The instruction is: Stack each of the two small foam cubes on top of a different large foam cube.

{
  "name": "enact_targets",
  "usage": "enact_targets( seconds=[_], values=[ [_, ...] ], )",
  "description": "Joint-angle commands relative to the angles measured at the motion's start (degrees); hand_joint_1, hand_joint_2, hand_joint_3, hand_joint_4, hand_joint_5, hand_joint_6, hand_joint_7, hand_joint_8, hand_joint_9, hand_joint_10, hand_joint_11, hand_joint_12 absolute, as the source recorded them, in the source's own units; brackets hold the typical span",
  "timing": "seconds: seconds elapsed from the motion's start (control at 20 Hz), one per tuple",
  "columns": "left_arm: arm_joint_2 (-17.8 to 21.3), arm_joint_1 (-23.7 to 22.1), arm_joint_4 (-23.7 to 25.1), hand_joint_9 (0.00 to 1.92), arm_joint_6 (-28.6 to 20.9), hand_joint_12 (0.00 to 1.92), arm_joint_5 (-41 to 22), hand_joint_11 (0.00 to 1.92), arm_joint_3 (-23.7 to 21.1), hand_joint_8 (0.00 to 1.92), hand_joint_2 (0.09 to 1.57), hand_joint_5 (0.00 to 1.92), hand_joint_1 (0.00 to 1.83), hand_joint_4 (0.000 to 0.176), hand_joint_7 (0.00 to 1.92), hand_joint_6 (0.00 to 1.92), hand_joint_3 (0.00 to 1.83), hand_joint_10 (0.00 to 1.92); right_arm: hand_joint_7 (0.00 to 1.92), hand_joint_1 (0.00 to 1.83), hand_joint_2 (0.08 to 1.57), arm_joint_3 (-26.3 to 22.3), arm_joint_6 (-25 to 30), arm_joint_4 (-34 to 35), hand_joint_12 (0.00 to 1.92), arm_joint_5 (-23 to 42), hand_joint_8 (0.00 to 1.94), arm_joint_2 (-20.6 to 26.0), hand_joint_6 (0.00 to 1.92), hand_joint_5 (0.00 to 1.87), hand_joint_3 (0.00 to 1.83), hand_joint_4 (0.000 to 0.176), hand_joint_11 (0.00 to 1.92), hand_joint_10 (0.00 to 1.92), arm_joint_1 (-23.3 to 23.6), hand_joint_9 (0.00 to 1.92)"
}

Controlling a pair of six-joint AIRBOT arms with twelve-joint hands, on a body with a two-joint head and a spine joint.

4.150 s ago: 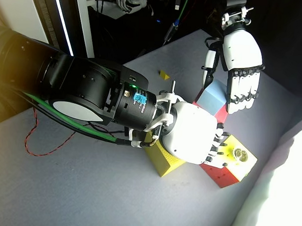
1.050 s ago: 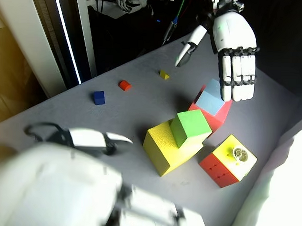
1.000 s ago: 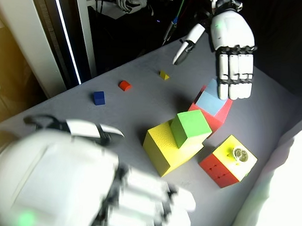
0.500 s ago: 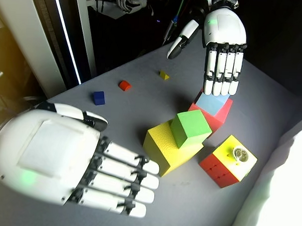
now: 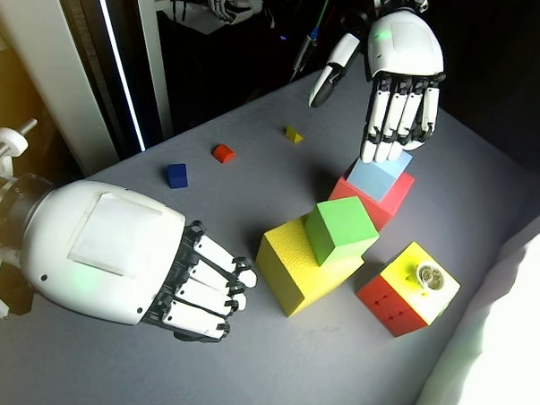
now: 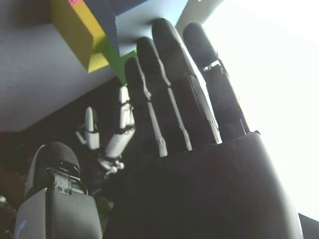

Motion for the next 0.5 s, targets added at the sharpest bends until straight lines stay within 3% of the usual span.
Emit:
enact_targets(
  seconds=[0.0,0.05,0.1,0.15,0.2,0.3,0.45],
  values=[
    [0.35,-1.03,-0.73,0.71,0.74,1.19,-5.45,0.33,0.31,0.0,1.1,0.61,0.07,0.0,0.73,0.0,0.0,0.13,0.46,0.53,1.31,-0.13,-0.14,0.94,1.84,6.03,0.07,0.84,0.0,0.36,0.01,0.0,0.04,1.06,0.57,0.15],
    [0.1,-1.4,-2.77,0.72,2.59,1.12,-5.18,0.36,0.47,0.0,1.1,0.59,0.05,0.0,0.72,0.0,0.0,0.13,0.39,0.45,1.36,-0.15,-0.14,0.94,1.72,6.05,0.03,0.84,0.0,0.31,0.01,0.0,0.01,0.91,0.61,0.12],
    [-0.2,-1.69,-3.76,0.66,3.62,0.92,-4.93,0.35,0.74,0.0,1.1,0.5,0.02,0.0,0.67,0.0,0.0,0.07,0.21,0.29,1.4,-0.15,-0.14,0.94,1.02,6.05,0.03,0.82,0.01,0.21,0.01,0.0,0.0,0.39,0.63,0.07],
    [-0.68,-2.18,-4.73,0.41,4.68,0.3,-4.69,0.27,1.26,0.01,1.05,0.31,0.0,0.0,0.41,0.0,0.0,0.0,0.01,0.17,1.37,-0.15,-0.14,0.94,0.06,6.05,0.0,0.78,0.0,0.02,0.0,0.0,0.0,0.01,0.64,0.0],
    [-0.89,-2.46,-4.75,0.41,4.81,0.3,-4.35,0.27,1.54,0.01,1.05,0.31,0.0,0.0,0.41,0.0,0.0,0.0,0.01,0.17,1.37,-0.15,-0.14,0.94,0.06,6.05,0.0,0.78,0.0,0.02,0.0,0.0,0.0,0.01,0.64,0.0],
    [-1.25,-3.09,-5.02,0.13,5.25,0.07,-3.75,0.15,2.85,0.0,0.99,0.12,0.0,0.0,0.14,0.0,0.0,0.0,0.0,0.23,1.23,-0.15,-0.14,0.94,0.0,6.05,0.0,0.78,0.0,0.0,0.0,0.0,0.0,0.0,0.66,0.0],
    [-1.05,-3.39,-6.33,0.11,7.22,0.06,-2.99,0.14,4.66,0.0,0.98,0.11,0.0,0.0,0.12,0.0,0.0,0.0,0.0,0.26,1.17,-0.17,-0.14,0.94,0.0,6.05,0.0,0.8,0.0,0.0,0.0,0.0,0.0,0.0,0.65,0.0]
  ],
)
